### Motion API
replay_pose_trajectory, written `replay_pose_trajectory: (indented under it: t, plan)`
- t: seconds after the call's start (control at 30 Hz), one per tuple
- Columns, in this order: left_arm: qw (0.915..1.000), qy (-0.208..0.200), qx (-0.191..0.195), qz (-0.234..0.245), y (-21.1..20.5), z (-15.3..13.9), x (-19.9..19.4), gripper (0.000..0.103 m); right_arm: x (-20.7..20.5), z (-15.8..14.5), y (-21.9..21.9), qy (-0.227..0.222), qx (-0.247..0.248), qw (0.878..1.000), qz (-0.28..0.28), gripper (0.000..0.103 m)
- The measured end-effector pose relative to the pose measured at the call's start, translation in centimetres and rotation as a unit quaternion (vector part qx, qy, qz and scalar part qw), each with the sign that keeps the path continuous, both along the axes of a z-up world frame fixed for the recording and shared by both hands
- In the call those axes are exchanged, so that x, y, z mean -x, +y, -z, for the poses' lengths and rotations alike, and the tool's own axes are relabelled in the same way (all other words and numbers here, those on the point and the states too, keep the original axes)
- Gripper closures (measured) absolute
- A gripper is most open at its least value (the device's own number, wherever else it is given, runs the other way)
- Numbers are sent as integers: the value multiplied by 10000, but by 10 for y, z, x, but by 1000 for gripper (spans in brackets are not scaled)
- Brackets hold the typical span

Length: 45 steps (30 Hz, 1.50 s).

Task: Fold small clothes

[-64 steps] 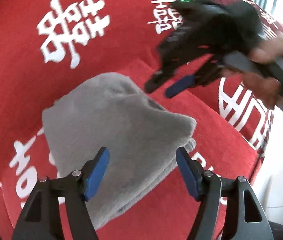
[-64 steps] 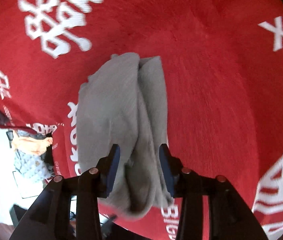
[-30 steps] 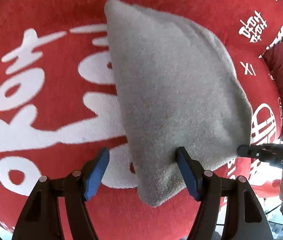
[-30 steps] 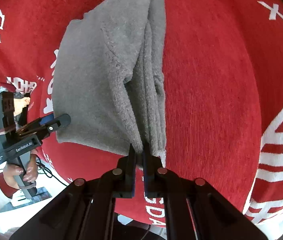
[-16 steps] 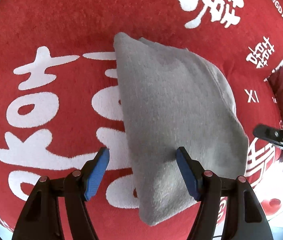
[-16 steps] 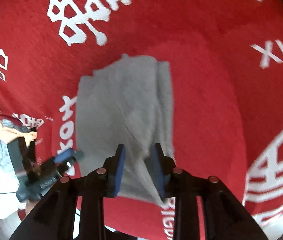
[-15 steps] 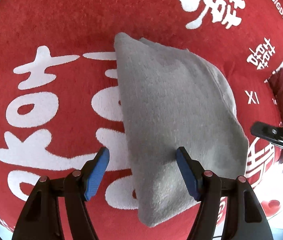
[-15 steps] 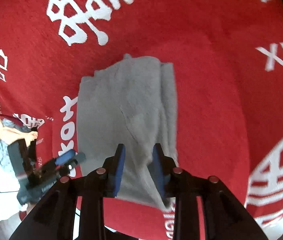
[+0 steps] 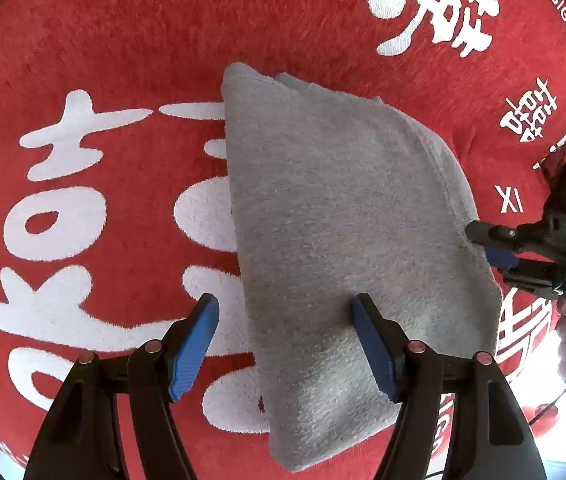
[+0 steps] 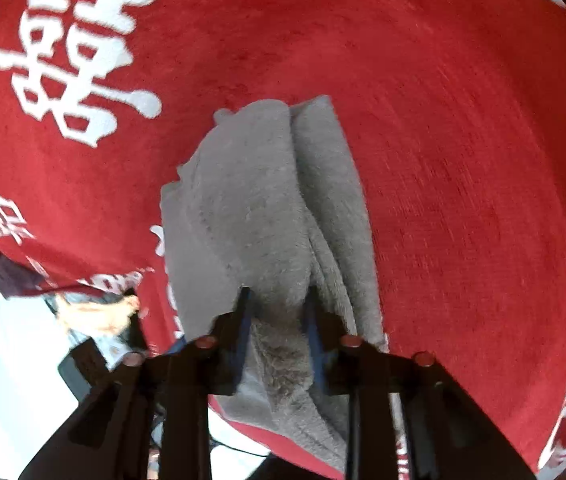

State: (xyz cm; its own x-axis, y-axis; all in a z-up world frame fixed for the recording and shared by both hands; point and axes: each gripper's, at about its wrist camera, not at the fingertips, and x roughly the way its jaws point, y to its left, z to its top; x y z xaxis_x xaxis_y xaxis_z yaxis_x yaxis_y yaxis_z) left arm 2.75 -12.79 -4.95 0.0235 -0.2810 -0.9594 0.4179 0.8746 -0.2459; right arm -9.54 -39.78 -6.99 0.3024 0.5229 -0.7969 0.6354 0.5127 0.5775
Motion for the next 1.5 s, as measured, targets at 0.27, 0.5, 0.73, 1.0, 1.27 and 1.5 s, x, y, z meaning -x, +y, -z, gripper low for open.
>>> replay_pose_trajectory:
  t: [0.27, 0.5, 0.73, 1.0, 1.27, 1.5]
  plan:
    - [10000, 37, -10, 47, -4, 3, 2, 33, -14, -1, 16, 184, 1137, 9914, -624, 95]
    - [10000, 53, -25, -1, -2, 4, 1, 33, 4, -22, 11, 524, 1656, 9813, -832, 95]
    - [10000, 75, -20, -3, -2, 4, 1, 33, 32, -31, 7, 663, 1547, 9838, -621, 94]
    - [10000, 81, -29, 28, -2, 4, 0, 32, 37, -29, 11, 718, 1611, 9822, -647, 91]
    - [9997, -34, -215, 98, -5, 4, 2, 16, 30, -33, 10, 588, 1679, 9807, -806, 56]
    - [9999, 127, -33, -30, 2, 7, -8, 16, 26, -30, 10, 557, 1666, 9805, -880, 51]
